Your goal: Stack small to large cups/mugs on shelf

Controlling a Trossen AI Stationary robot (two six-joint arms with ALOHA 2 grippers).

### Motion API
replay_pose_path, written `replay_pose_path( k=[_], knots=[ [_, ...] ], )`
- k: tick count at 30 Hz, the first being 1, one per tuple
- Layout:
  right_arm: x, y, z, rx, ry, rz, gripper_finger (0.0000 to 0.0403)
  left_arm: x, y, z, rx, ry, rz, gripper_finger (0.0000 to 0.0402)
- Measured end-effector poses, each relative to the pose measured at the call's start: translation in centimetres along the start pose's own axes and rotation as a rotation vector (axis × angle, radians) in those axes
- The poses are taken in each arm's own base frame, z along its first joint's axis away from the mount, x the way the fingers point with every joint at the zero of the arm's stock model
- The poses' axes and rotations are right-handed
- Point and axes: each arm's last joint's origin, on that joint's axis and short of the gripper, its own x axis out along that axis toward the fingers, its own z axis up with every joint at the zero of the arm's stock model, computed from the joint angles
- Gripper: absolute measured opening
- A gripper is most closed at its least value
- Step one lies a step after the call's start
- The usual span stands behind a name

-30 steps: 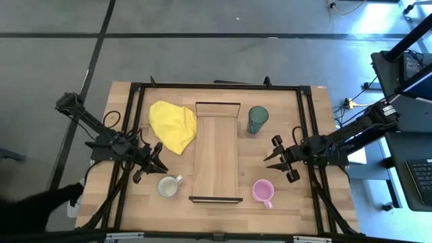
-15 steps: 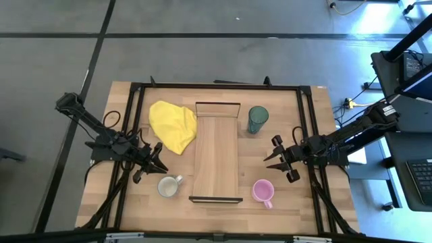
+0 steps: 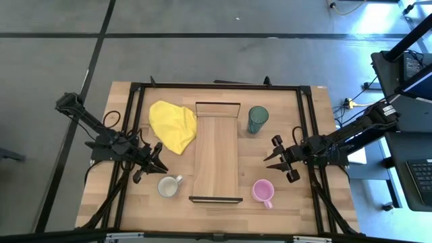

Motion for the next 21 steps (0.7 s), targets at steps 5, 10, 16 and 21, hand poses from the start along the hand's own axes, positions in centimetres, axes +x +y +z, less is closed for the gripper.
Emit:
replay_pose_path(
  k=[5, 10, 16, 21],
  knots=[
    [0.0, 0.0, 0.0, 0.002, -0.002, 0.0, 0.0129, 0.0, 0.0, 0.0, 0.0, 0.0, 0.0, 0.0044],
    [0.0, 0.0, 0.8, 0.025, -0.083, -0.002, 0.0128, 0.0, 0.0, 0.0, 0.0, 0.0, 0.0, 0.0044],
    [0.6, -0.1, 3.6, -0.014, -0.273, -0.014, 0.0128, 0.0, -0.1, 0.5, -0.029, -0.057, 0.013, 0.0044],
    [1.9, -0.5, 6.9, -0.003, -0.396, -0.125, 0.0128, -0.8, -0.6, 3.7, -0.178, -0.434, 0.053, 0.0044]
  ],
)
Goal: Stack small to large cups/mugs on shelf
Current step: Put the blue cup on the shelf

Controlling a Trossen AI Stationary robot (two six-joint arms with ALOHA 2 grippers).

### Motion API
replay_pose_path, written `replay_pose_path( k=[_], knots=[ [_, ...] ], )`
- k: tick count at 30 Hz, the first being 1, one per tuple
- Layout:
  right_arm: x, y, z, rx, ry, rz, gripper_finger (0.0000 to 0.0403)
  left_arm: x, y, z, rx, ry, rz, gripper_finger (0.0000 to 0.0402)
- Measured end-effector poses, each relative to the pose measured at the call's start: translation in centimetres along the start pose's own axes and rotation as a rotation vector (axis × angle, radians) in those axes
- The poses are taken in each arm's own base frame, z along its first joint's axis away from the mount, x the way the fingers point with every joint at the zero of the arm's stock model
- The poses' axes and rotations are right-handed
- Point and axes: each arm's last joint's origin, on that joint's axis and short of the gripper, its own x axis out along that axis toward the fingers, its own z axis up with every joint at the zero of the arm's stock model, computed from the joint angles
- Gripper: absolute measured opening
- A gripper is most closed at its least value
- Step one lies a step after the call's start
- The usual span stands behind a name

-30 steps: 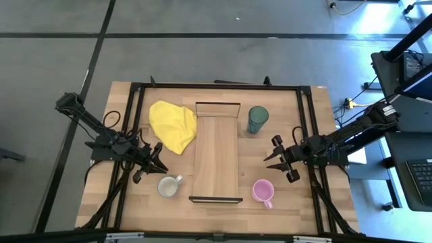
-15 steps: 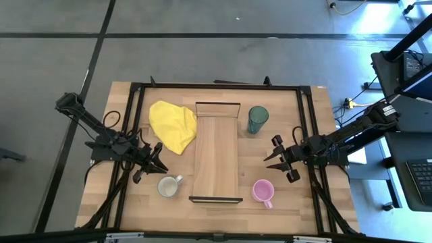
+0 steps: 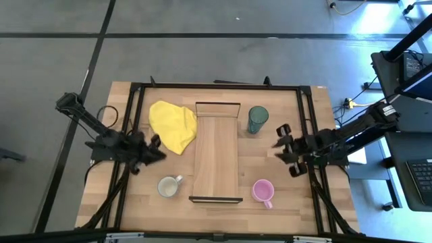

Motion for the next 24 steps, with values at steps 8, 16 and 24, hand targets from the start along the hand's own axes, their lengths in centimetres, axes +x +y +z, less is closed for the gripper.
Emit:
replay_pose_path(
  k=[8, 16, 24],
  knots=[
    [7.0, -1.1, 8.0, 0.085, -0.163, -0.168, 0.0128, 0.4, -2.1, 5.2, 0.064, -0.364, 0.018, 0.0044],
    [12.3, -3.4, 15.6, -0.06, 0.5, -0.194, 0.0129, 4.1, -5.1, 10.5, 0.349, 0.208, 0.272, 0.0044],
    [9.6, -5.4, 20.6, 0.065, 0.661, -0.521, 0.0129, 2.9, -6.9, 16.0, 0.421, 0.262, 0.325, 0.0044]
  ],
)
